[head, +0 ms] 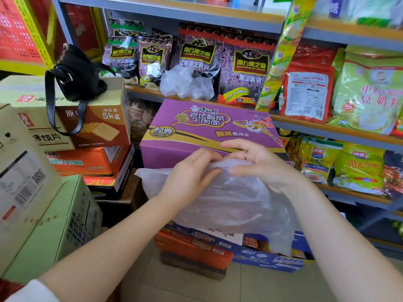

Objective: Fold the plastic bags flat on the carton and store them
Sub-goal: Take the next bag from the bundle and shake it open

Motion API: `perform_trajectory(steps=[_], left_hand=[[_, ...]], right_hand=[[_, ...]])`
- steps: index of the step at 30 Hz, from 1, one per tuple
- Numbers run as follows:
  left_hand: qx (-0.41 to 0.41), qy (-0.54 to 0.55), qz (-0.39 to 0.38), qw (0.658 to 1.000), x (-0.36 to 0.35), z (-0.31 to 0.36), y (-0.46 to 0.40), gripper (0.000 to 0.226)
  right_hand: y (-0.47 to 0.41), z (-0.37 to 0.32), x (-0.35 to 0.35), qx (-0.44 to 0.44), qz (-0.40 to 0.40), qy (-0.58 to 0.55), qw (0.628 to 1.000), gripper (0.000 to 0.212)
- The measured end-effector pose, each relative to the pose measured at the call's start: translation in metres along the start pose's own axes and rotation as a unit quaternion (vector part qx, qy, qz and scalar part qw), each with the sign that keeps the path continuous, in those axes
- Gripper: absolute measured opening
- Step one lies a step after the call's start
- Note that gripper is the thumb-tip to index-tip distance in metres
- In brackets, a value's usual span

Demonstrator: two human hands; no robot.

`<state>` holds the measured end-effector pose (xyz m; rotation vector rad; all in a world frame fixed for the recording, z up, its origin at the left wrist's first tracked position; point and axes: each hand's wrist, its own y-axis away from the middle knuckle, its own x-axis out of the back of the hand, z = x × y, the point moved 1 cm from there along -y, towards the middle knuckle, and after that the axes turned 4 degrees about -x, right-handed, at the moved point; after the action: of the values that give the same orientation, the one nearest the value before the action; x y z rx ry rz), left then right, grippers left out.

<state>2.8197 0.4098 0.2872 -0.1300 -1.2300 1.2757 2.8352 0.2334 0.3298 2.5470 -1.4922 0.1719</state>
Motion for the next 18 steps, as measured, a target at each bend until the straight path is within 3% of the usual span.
perform_trajectory(steps=[3, 6, 10, 13, 18], left_hand=[[0.024, 0.010, 0.019, 0.999, 0.004, -0.004, 0.000, 0.022], [0.088, 0.057, 0.041, 0.994, 0.010, -0.004, 0.001, 0.019], [0.131, 0.106, 0.044, 0.985, 0.013, -0.004, 0.005, 0.019], [0.177, 0.168, 0.052, 0.968, 0.012, -0.006, 0.010, 0.027], [0.234, 0.250, 0.034, 0.939, 0.012, -0.008, 0.013, 0.024]], right_hand=[[0.009, 0.001, 0.009, -0.014, -0.055, -0.074, 0.996, 0.064], [0.013, 0.003, 0.014, -0.019, -0.066, -0.115, 0.991, 0.050], [0.006, 0.005, 0.008, -0.012, 0.034, -0.040, 0.999, 0.020], [-0.001, 0.003, -0.001, 0.012, 0.120, 0.029, 0.992, 0.022], [-0.005, 0.002, -0.013, 0.021, 0.158, 0.029, 0.987, 0.025]])
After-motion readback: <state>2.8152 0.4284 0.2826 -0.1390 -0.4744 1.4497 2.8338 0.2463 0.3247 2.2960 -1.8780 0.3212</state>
